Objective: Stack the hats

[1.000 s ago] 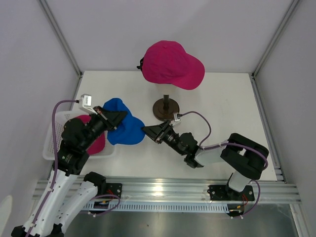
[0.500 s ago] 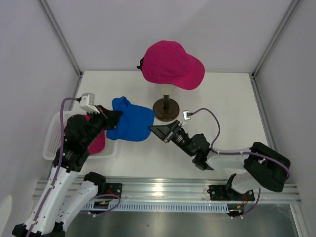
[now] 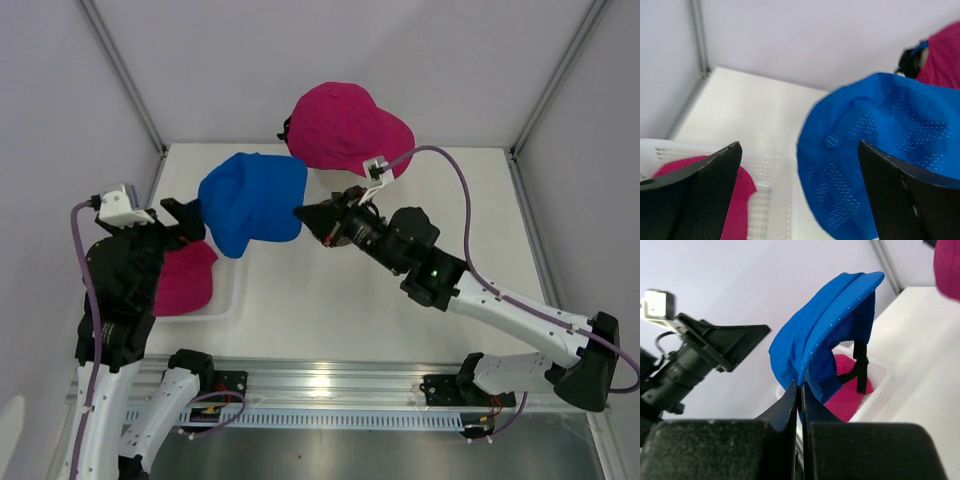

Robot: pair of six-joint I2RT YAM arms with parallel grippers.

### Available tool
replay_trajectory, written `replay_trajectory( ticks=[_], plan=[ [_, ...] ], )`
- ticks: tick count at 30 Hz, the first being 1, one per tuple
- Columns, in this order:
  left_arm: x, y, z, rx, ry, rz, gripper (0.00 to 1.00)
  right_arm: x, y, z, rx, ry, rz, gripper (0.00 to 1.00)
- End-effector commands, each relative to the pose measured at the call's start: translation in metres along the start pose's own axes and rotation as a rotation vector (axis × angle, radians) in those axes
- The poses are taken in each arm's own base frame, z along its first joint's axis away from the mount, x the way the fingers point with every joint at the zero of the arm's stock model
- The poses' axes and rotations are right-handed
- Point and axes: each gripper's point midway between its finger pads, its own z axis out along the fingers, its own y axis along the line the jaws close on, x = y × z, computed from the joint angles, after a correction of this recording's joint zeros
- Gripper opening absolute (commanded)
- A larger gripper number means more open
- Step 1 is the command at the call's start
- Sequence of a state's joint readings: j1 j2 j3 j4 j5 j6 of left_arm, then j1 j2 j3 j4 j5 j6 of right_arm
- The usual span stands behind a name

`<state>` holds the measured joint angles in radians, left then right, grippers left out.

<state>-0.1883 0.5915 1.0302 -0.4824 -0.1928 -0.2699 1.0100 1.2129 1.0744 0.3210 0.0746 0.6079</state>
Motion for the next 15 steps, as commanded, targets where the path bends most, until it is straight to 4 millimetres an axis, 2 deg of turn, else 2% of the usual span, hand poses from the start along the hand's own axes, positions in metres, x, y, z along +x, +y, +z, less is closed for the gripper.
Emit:
replay_trajectory(
  ticks=[1,2,4,5,7,8,9,11,12,14,15],
  plan=[
    [-0.040,0.026,-0.011,-0.137,-0.115,0.081,0.99,-0.034,0.008,0.005,0.039,-0.013,-0.098,0.00],
    [-0.051,0.031,-0.014,-0.162,-0.146,0.105,1.00,-0.046,0.015,0.016,0.044,-0.013,-0.125,0.00],
    [-0.062,0.037,-0.018,-0.196,-0.185,0.116,0.99,-0.055,0.022,0.027,0.034,-0.017,-0.158,0.00],
    [-0.068,0.039,-0.019,-0.206,-0.205,0.123,0.99,-0.064,0.028,0.039,0.028,-0.035,-0.172,0.00],
    [-0.068,0.038,-0.015,-0.201,-0.202,0.112,0.99,-0.074,0.028,0.050,0.037,-0.037,-0.190,0.00],
    [-0.065,0.037,-0.011,-0.195,-0.190,0.109,0.99,-0.081,0.029,0.056,0.040,-0.046,-0.196,0.00],
    [-0.058,0.036,-0.004,-0.188,-0.163,0.107,0.99,-0.095,0.034,0.065,0.024,-0.072,-0.208,0.00],
    [-0.046,0.029,0.007,-0.148,-0.119,0.077,1.00,-0.112,0.034,0.072,0.020,-0.106,-0.208,0.00],
    [-0.038,0.027,0.013,-0.133,-0.093,0.068,1.00,-0.130,0.035,0.077,0.010,-0.138,-0.211,0.00],
    [-0.025,0.021,0.026,-0.099,-0.049,0.053,1.00,-0.147,0.035,0.081,-0.003,-0.162,-0.207,0.00],
    [-0.019,0.021,0.032,-0.096,-0.036,0.055,0.99,-0.161,0.034,0.084,-0.020,-0.176,-0.201,0.00]
  ],
)
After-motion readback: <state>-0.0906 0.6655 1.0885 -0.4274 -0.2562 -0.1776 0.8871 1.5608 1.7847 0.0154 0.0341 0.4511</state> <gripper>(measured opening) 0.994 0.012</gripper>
